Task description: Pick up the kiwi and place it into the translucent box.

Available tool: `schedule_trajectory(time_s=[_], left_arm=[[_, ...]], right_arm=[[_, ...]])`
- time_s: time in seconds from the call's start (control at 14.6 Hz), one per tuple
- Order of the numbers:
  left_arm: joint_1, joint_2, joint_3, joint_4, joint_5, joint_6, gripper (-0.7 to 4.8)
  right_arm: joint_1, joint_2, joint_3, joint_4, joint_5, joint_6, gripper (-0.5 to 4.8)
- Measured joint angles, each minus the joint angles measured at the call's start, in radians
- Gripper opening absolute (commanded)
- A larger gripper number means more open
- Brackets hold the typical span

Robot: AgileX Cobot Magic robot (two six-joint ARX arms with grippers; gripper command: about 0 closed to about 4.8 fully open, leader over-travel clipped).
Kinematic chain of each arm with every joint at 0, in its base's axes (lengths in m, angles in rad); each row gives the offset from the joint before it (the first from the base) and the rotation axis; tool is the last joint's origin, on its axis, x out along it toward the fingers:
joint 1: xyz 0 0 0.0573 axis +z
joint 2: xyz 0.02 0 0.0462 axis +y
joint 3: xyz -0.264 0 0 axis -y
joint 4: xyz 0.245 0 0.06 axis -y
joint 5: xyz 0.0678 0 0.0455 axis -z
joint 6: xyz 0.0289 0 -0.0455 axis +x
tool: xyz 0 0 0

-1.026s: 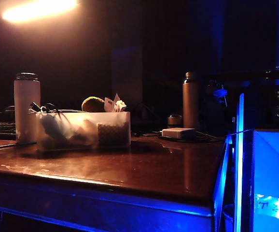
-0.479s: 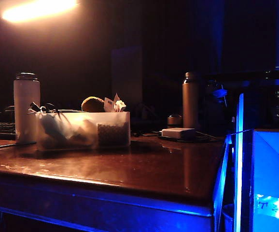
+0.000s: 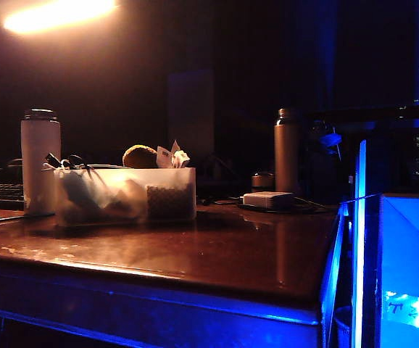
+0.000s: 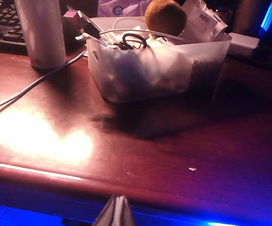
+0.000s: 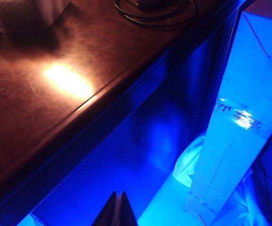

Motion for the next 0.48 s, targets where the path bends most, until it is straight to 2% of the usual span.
schedule_trajectory(time_s=[0.48], left_arm=[[0.0,0.0,0.0,0.0,0.0,0.002,-0.04]], right_arm=[[0.0,0.0,-0.003,0.012,0.0,0.0,-0.01]])
